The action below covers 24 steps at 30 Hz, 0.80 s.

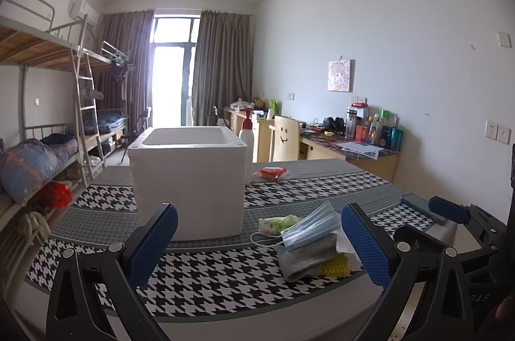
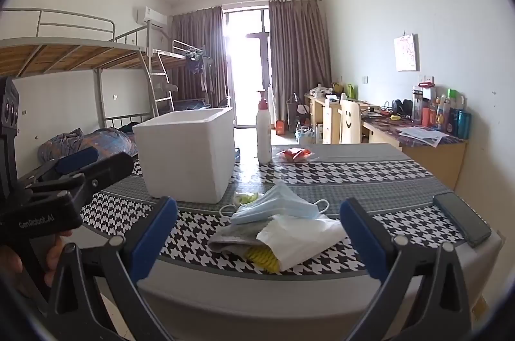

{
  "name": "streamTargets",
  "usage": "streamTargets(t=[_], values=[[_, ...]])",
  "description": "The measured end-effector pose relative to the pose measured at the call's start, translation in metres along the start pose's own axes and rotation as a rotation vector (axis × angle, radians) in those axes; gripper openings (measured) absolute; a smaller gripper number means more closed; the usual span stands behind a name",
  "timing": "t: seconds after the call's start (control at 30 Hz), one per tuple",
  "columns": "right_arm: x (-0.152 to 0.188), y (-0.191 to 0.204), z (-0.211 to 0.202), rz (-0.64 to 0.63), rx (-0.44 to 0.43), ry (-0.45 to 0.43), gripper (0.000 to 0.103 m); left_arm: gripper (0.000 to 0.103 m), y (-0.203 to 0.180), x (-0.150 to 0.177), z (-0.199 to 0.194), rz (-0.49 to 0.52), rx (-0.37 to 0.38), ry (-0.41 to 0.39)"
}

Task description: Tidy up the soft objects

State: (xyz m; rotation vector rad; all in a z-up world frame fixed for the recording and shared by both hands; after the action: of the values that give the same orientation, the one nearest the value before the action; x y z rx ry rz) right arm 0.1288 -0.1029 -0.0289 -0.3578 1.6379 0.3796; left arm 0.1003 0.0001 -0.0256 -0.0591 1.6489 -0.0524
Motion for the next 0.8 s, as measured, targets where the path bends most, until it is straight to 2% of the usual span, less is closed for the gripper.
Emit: streamTargets(t=[0.8], values=[[0.0004, 0.0, 0.0011, -0.005, 0.002, -0.002, 0.102, 0.102, -0.0014, 0.0017, 0.0009, -0.006, 0.008, 0.008]])
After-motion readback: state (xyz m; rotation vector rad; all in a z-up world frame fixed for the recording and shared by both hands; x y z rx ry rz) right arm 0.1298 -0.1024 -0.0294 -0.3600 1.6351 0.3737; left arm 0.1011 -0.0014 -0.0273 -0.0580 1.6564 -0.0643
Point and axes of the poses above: each gripper's, at about its wrist camera, not at the fingertips, and z roughly the way its jaws point, y to its left, x to its underside, the point moved 10 cm from there along z, roughly the way its jaws point, and after that the axes turned 9 degrees about -y, right-handed, at the moved point
